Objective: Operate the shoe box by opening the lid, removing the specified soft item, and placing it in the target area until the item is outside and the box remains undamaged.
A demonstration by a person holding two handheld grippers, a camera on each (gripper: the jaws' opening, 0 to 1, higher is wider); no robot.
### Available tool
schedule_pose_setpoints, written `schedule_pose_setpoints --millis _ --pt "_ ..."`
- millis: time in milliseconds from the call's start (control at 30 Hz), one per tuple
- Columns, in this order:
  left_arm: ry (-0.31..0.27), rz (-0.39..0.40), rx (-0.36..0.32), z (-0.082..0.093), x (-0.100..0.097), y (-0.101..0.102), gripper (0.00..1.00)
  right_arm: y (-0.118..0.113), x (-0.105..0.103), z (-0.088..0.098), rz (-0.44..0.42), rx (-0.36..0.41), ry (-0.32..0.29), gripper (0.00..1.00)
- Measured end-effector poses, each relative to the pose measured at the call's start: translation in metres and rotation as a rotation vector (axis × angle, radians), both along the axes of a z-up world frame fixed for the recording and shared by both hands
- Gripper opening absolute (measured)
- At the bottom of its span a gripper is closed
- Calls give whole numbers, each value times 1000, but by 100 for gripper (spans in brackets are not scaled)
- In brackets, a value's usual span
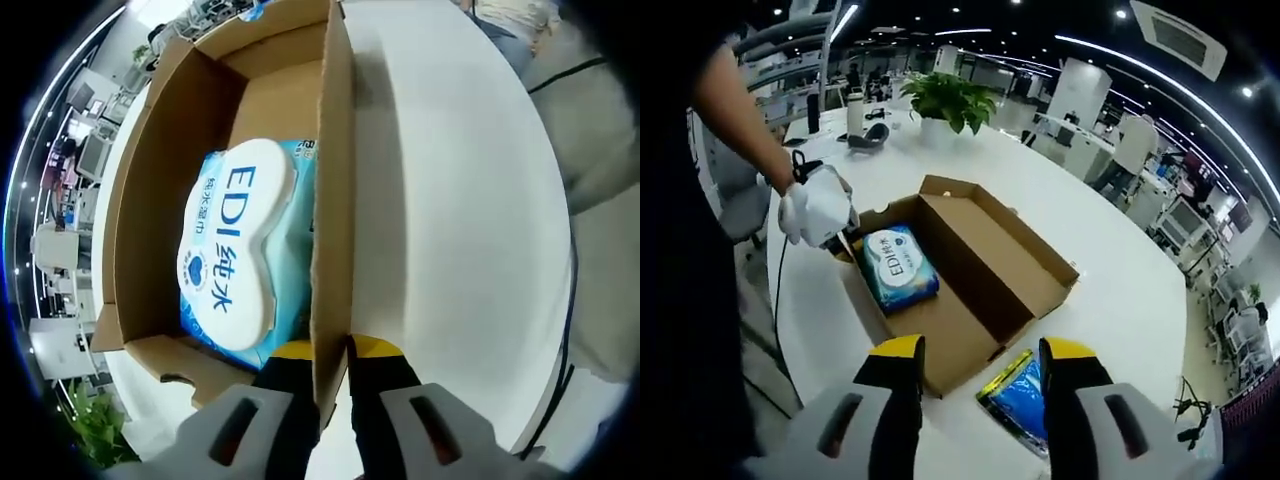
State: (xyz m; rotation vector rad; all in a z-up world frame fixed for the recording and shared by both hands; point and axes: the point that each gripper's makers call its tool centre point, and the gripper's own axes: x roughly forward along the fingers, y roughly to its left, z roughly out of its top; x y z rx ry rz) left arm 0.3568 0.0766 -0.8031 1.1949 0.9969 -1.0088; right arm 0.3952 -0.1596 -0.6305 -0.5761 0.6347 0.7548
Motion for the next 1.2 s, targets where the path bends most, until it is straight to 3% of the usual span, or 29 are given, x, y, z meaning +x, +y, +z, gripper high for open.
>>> schedule_pose_setpoints --millis 67,233,567,967,1200 --pt "0 -1 0 0 0 0 7 2 3 -4 -8 2 31 44" --pt "3 2 0 0 0 0 7 12 6 -4 7 27 45 44" --pt "1 3 0 0 0 0 7 41 12 -8 91 6 77 43" --pt "-1 4 0 0 0 0 7 75 18 -13 145 58 183 47" --pt "-1 4 0 -1 1 0 7 92 17 -28 240 -25 220 49"
